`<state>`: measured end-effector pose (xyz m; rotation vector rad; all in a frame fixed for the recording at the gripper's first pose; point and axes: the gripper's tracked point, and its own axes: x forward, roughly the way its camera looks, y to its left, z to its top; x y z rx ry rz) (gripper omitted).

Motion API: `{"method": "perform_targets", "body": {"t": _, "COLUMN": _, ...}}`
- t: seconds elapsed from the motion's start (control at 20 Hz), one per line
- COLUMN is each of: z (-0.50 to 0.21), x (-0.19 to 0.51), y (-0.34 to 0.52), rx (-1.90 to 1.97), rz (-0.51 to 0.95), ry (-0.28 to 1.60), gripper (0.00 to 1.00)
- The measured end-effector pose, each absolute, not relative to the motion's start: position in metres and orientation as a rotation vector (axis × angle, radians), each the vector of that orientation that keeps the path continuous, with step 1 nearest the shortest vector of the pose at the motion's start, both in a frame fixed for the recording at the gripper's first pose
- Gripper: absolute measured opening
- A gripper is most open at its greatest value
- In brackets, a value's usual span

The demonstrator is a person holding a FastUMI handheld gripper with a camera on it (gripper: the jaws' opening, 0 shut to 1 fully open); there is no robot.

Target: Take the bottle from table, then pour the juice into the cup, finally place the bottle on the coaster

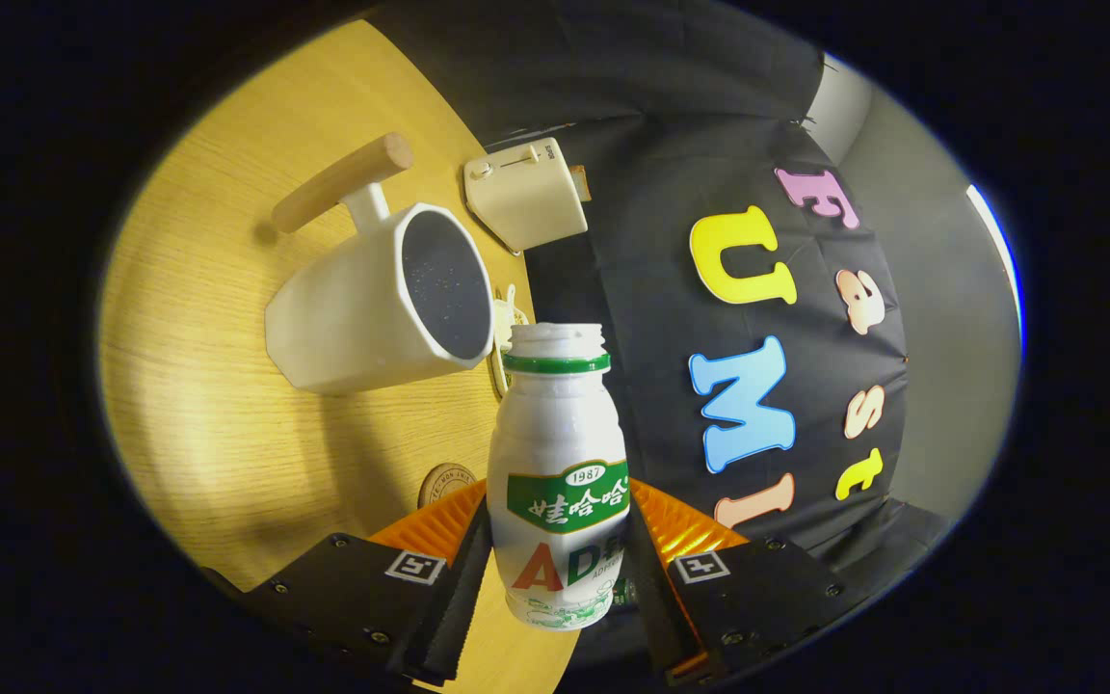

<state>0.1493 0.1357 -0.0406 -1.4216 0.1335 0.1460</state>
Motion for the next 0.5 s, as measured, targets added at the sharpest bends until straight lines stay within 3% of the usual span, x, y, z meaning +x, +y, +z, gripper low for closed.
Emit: {"method": "perform_targets", "body": {"t": 0.5, "z": -0.0391, "x": 0.1501, "y": 0.1373, "rx": -1.548, "rz": 0.139, "ry": 0.110, "gripper": 0.71}}
